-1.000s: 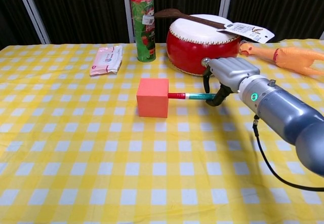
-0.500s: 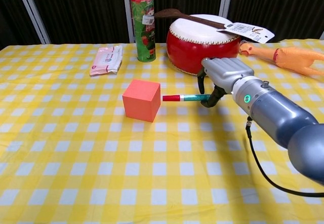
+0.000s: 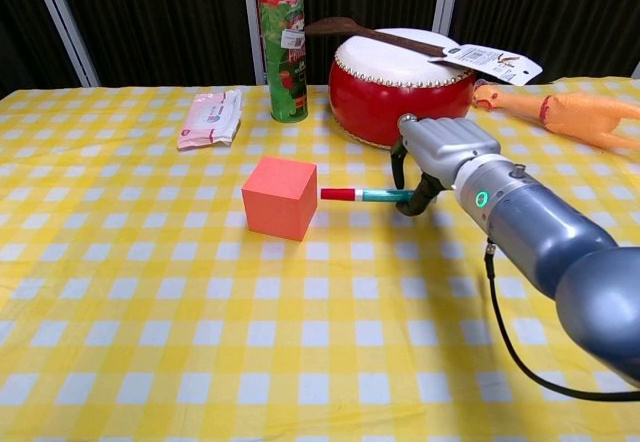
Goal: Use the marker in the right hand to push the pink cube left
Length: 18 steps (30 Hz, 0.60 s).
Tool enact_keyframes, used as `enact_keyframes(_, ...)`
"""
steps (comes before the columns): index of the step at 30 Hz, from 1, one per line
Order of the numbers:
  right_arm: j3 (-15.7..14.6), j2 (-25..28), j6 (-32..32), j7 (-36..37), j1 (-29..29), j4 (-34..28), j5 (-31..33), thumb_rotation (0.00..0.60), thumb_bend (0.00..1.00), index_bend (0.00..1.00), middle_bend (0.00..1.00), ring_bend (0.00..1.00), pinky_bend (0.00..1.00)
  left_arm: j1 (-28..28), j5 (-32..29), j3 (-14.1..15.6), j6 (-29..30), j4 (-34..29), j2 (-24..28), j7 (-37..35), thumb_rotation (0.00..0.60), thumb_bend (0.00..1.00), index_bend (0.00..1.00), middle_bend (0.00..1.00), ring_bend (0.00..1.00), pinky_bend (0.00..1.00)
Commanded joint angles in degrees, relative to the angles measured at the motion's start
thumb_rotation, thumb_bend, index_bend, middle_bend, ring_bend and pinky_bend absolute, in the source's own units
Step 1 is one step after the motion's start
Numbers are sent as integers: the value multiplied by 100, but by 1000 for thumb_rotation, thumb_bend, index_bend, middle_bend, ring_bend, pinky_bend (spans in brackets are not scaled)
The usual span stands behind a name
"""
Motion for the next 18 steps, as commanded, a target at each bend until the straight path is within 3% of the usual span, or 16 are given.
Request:
enact_keyframes(1,51,-152,3,-47,86,127,48,600,499,674,267,85,114,-5,16,8,8,19,8,-22,600,32,0,0,0,0)
enact_keyframes(9,225,-521,-7,56,319,461,0,600,499,675,267,85,114,-21,60,41,1,17,44,-133,600,32,0,0,0,0)
enact_keyframes(18,206,-830,-33,105,450,605,-125,600,499,674,267,85,114,-41,22,41,-42,-1,63,-145,600,32,0,0,0,0)
